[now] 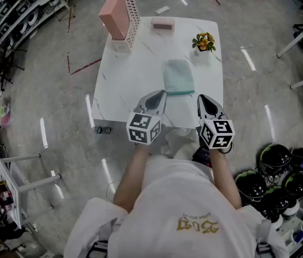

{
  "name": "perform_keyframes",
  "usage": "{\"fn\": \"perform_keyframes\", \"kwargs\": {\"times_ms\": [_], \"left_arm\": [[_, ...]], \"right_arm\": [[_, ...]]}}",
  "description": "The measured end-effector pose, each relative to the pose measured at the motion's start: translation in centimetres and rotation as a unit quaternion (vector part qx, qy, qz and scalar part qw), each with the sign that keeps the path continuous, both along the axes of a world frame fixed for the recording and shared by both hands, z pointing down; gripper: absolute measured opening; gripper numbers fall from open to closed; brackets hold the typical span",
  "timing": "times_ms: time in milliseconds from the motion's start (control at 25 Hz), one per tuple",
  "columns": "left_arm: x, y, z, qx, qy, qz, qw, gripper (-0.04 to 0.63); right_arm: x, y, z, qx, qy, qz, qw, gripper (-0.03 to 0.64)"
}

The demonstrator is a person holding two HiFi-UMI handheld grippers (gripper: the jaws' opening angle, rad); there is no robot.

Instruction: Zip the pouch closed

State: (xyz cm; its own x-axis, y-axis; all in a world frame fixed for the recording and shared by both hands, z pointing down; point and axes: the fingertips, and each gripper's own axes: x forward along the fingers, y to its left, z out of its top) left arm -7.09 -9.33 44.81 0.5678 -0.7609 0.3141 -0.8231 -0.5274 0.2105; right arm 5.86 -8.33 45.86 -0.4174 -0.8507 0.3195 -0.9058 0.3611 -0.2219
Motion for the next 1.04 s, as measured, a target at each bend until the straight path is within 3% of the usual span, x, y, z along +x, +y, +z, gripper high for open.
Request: {"fn": "perform_keyframes", "kwargs": {"times_ms": [1040], "left_arm": [[-0.23, 0.62, 0.68, -0.008, 0.004, -0.005, 0.9999, 0.017]], "right_arm": [[0.09, 0.79, 0.8, -0.008, 0.001, -0.001, 1.0, 0.011]]}}
